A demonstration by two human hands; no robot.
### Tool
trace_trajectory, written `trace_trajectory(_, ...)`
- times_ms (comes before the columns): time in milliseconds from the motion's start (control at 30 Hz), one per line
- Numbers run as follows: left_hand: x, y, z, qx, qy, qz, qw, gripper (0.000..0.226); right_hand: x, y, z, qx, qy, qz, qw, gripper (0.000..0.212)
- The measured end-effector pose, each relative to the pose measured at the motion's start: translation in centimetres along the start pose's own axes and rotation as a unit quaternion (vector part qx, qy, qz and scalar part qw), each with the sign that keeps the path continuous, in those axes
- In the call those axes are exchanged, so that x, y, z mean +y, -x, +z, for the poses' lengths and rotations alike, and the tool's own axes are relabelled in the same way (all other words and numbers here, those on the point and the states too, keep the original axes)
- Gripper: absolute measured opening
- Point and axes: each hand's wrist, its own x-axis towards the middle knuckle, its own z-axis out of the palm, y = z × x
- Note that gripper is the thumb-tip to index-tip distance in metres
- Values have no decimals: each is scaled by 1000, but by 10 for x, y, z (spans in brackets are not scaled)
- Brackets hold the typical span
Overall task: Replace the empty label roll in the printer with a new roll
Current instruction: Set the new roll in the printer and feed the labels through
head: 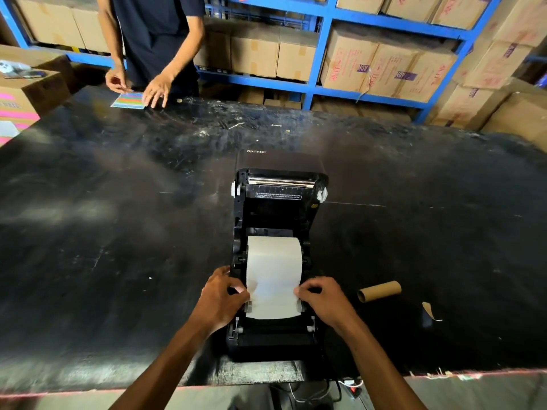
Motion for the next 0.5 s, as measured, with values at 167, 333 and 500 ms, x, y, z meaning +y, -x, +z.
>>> trace_trajectory(167, -2, 1, 3, 22, 15, 2, 1000, 8, 6, 0, 1, -14, 9, 10, 1000, 24)
trace_trajectory(333, -2, 3, 3, 24, 35, 8, 999, 22, 10, -1, 2, 24, -11, -5, 1000, 15)
trace_trajectory(500, 0, 0, -1, 10, 30, -5, 999, 6, 18, -1, 2, 8, 7, 6, 1000, 17)
